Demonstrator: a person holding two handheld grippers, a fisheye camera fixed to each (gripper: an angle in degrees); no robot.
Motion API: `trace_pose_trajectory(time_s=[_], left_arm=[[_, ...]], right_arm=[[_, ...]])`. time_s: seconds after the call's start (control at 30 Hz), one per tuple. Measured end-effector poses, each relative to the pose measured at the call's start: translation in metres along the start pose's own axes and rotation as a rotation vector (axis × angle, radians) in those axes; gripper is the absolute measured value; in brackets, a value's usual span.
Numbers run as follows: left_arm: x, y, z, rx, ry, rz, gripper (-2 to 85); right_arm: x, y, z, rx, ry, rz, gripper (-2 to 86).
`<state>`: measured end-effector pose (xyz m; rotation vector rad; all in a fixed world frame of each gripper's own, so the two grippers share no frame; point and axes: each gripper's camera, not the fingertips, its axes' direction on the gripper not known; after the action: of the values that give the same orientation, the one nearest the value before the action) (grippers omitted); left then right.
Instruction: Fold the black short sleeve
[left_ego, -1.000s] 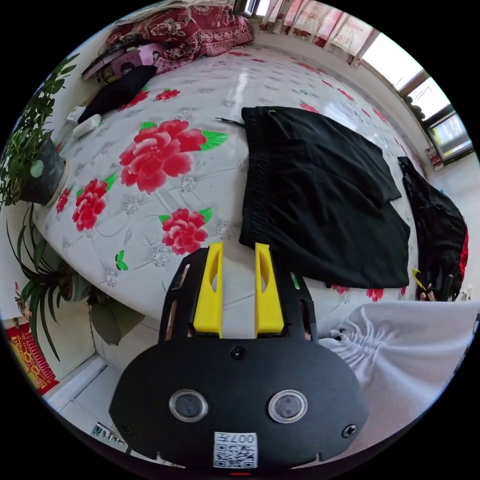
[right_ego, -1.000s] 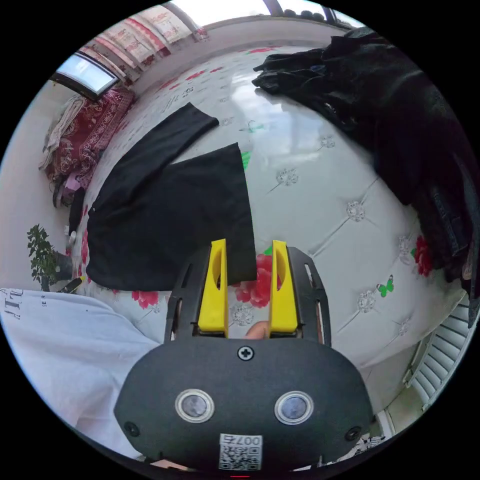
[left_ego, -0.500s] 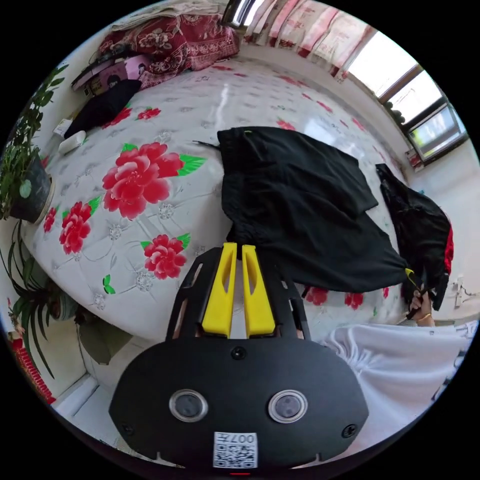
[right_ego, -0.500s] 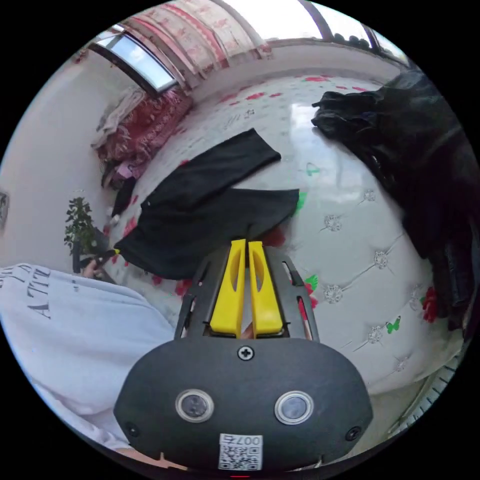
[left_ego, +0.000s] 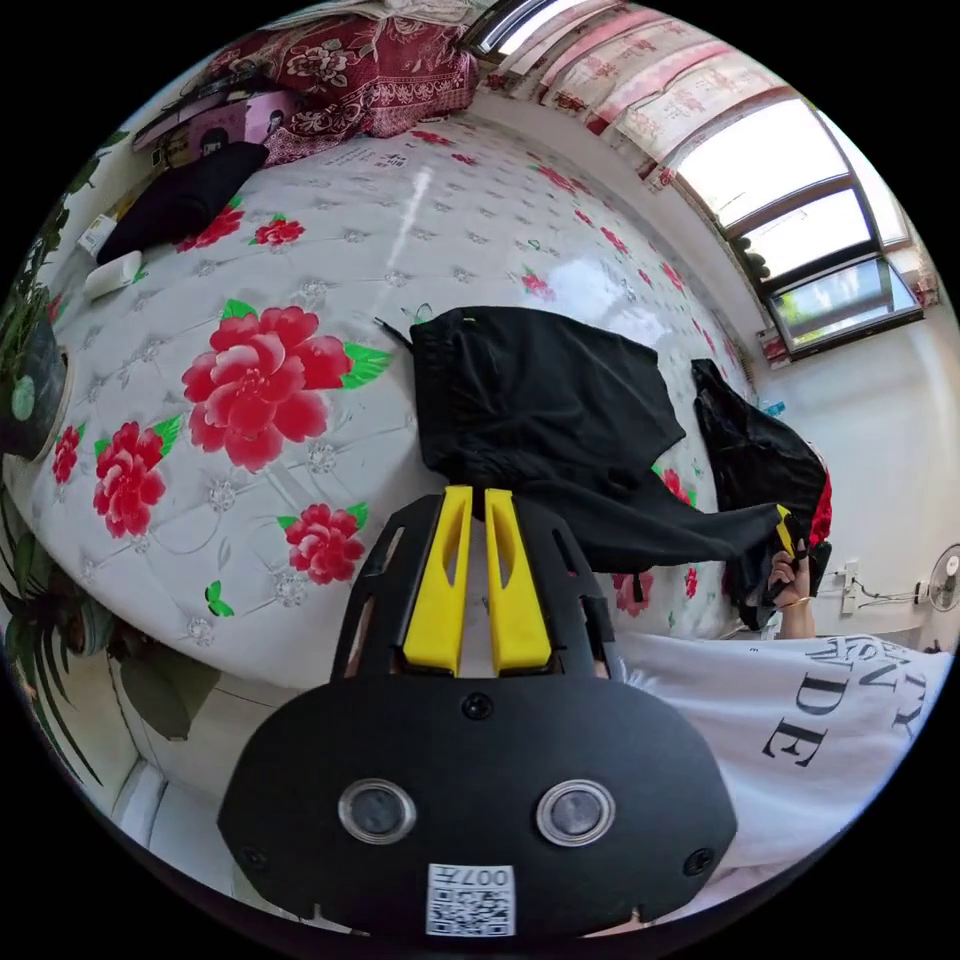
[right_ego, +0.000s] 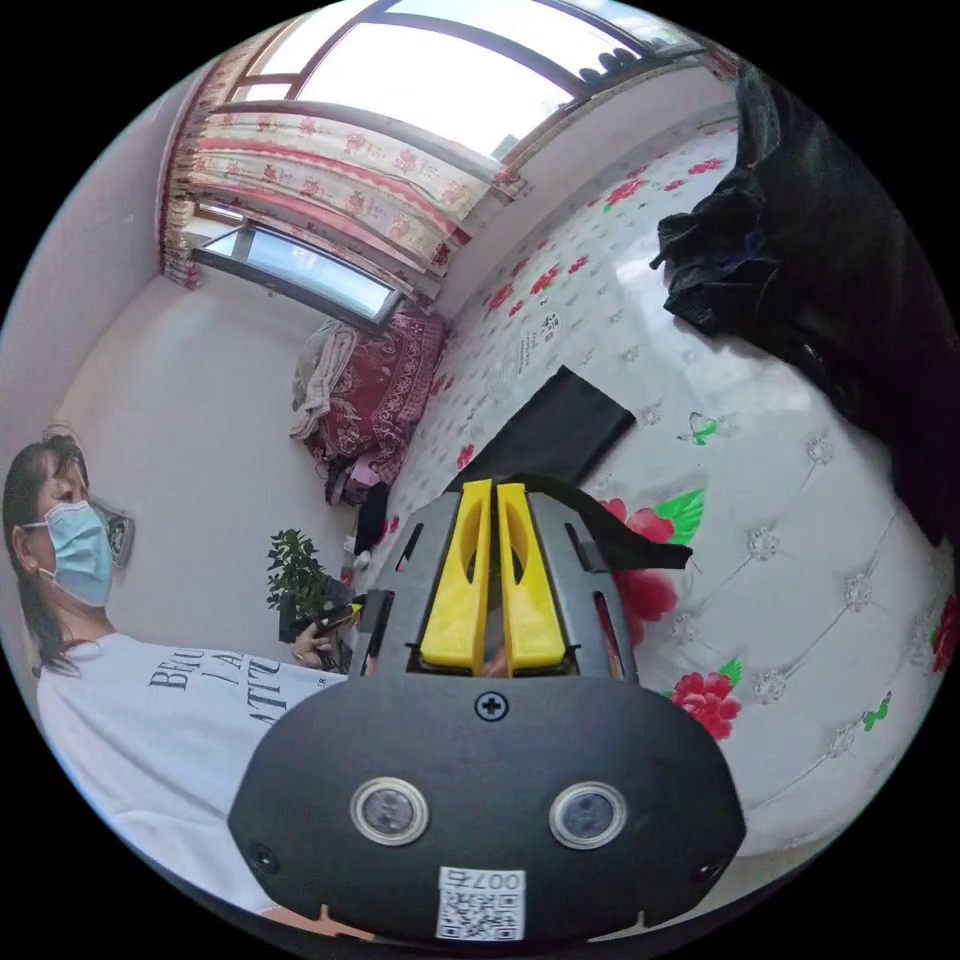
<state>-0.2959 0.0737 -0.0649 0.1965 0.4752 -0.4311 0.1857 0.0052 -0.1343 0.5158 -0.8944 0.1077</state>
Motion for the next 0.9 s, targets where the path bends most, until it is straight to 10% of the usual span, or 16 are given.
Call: trace_pose_trajectory(time_s=[0.43, 0.9], left_arm=[[-0.045, -0.179, 0.114, 0.072, -0.196, -0.248, 6.3], [0.010, -0.083, 0.128, 0.048, -0.295, -0.099, 10.2]], right_arm=[[0.046, -0.185, 0.257, -0.201, 0.403, 0.022, 5.0], [0.158, -0.106, 0.184, -0.164, 0.288, 0.227, 4.8]])
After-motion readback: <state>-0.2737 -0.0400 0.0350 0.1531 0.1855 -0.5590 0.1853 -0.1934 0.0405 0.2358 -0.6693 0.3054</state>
